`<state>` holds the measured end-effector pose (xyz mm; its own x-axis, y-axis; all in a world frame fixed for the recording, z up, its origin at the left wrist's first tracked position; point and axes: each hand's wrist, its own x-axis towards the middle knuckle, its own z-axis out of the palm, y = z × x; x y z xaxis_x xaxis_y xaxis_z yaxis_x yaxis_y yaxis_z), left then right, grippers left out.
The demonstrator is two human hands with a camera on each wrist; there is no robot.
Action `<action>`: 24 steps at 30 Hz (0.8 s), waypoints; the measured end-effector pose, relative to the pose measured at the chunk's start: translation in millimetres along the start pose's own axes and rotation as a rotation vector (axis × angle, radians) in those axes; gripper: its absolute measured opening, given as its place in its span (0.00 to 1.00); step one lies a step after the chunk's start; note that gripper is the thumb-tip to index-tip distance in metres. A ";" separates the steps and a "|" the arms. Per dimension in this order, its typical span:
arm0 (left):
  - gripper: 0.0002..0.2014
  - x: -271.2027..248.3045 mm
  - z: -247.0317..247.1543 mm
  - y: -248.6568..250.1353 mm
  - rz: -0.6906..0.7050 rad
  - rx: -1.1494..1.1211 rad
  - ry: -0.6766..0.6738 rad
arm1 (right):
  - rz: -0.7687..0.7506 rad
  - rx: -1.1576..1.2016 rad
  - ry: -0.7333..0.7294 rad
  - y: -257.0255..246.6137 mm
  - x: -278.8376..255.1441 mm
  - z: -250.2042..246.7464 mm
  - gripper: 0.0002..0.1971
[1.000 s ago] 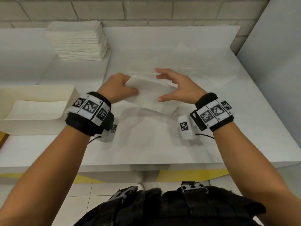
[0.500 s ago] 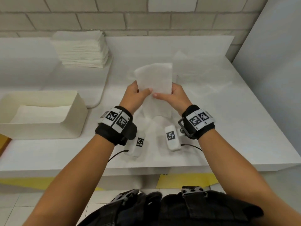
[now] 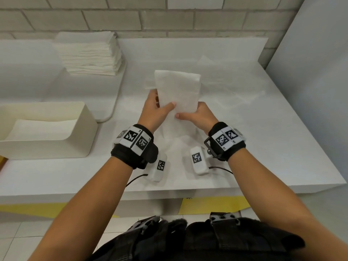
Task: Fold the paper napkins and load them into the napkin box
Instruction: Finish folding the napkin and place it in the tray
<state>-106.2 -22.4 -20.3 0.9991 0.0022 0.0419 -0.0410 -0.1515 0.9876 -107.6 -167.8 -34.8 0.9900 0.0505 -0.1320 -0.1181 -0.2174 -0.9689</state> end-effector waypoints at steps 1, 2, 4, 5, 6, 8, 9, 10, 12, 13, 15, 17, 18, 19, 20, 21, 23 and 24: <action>0.29 -0.1 -5.8 7.6 0.094 0.012 0.040 | -0.020 -0.050 -0.017 -4.2 1.0 -2.6 0.21; 0.34 0.3 -12.9 17.5 0.224 0.054 0.061 | -0.047 -0.112 -0.032 -10.0 2.5 -5.3 0.20; 0.40 1.4 -27.1 42.5 0.457 0.283 0.054 | -0.104 -0.261 -0.062 -25.7 5.8 -8.7 0.18; 0.40 1.7 -32.2 56.8 0.507 0.444 0.036 | -0.134 -0.346 -0.077 -34.3 7.3 -9.0 0.16; 0.39 3.4 -36.5 70.2 0.505 0.596 0.009 | -0.164 -0.427 -0.090 -42.8 8.7 -8.3 0.14; 0.32 7.2 -43.2 89.1 0.406 0.774 -0.067 | -0.217 -0.537 -0.125 -57.0 10.9 -5.5 0.11; 0.27 7.8 -46.6 93.5 0.365 0.814 -0.095 | -0.231 -0.568 -0.149 -62.6 11.4 -3.6 0.10; 0.22 7.4 -49.3 96.1 0.354 0.847 -0.107 | -0.236 -0.589 -0.174 -66.8 11.9 -1.2 0.11; 0.11 2.7 -55.7 98.1 0.372 0.886 -0.087 | -0.244 -0.606 -0.215 -72.8 12.2 3.6 0.14; 0.08 0.3 -60.7 97.9 0.372 0.872 -0.060 | -0.252 -0.598 -0.231 -75.5 11.9 5.8 0.14; 0.05 -2.4 -76.6 95.5 0.330 0.756 0.002 | -0.262 -0.555 -0.255 -79.2 13.0 8.5 0.14; 0.05 -5.9 -101.4 92.5 0.257 0.575 0.082 | -0.259 -0.481 -0.253 -82.7 16.2 8.7 0.08; 0.06 -8.3 -116.5 90.8 0.219 0.479 0.122 | -0.252 -0.428 -0.249 -85.1 17.2 8.9 0.04; 0.08 -11.0 -132.2 89.3 0.184 0.393 0.161 | -0.244 -0.367 -0.245 -88.2 18.2 9.9 0.04; 0.10 -12.9 -148.1 87.4 0.144 0.325 0.198 | -0.236 -0.298 -0.243 -91.9 19.8 12.4 0.05; 0.11 -14.8 -162.8 85.3 0.104 0.273 0.220 | -0.232 -0.240 -0.249 -96.4 21.2 17.0 0.05; 0.10 -16.7 -190.7 80.8 0.029 0.207 0.228 | -0.245 -0.212 -0.287 -107.5 24.7 33.3 0.06; 0.09 -16.4 -204.8 79.0 0.005 0.194 0.228 | -0.254 -0.221 -0.307 -113.5 27.3 44.6 0.08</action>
<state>-127.5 168.0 88.0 0.9703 0.2196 0.1013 -0.0217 -0.3381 0.9409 -70.6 -98.3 62.3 0.9124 0.4090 0.0156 0.1778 -0.3619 -0.9151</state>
